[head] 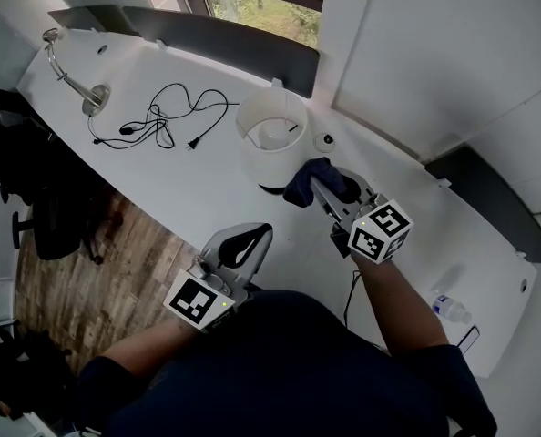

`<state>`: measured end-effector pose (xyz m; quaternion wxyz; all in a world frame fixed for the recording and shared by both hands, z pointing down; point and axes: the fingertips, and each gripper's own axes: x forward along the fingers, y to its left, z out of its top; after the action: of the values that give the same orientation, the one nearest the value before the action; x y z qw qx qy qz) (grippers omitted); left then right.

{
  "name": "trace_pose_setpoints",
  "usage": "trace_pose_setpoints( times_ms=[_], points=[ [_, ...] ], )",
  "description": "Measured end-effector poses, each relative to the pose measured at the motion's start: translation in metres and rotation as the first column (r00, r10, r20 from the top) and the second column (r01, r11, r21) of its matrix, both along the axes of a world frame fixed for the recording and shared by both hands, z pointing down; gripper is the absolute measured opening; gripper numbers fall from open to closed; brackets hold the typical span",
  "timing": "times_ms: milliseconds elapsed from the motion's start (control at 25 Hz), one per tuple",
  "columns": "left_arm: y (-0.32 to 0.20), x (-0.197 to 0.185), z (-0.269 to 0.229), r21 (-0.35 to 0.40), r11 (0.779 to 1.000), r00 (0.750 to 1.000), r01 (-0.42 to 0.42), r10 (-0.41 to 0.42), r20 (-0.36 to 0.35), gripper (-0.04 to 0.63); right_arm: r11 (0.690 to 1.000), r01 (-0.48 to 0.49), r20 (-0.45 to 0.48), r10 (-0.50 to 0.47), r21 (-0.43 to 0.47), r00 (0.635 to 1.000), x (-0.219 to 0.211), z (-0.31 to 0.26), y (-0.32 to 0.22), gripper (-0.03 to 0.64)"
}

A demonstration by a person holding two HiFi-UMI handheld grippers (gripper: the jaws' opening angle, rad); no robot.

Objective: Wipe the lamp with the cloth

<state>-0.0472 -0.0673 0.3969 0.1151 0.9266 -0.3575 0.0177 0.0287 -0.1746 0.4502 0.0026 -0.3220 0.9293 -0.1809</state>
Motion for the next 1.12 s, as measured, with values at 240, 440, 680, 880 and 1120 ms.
trace_pose_setpoints(
  times_ms=[240,440,680,880,1120],
  points=[
    [0.001,0.002,-0.004,0.012,1.0,1.0,-0.016,0.016,-0.01,0.006,0.998,-0.001,0.062,-0.003,0.065,0.998,-0.002,-0.05,-0.004,0.089],
    [0.003,0.005,-0.007,0.023,0.999,0.999,-0.03,0.03,-0.015,0.006,0.99,0.012,0.094,-0.025,0.14,0.995,-0.006,-0.089,-0.006,0.089],
    [0.003,0.007,-0.008,0.016,0.999,0.999,-0.034,0.034,-0.005,0.006,0.984,0.003,0.138,-0.028,0.18,0.99,-0.003,-0.117,-0.014,0.089],
    [0.001,0.008,0.0,-0.003,1.0,1.0,-0.019,0.019,0.018,0.006,0.984,-0.011,0.175,-0.021,0.18,0.984,0.003,-0.108,-0.028,0.089],
    [-0.003,0.011,0.013,-0.034,0.999,0.999,0.003,-0.001,0.047,0.006,0.995,-0.032,0.159,0.016,0.096,0.987,0.017,-0.055,-0.042,0.089]
  ],
)
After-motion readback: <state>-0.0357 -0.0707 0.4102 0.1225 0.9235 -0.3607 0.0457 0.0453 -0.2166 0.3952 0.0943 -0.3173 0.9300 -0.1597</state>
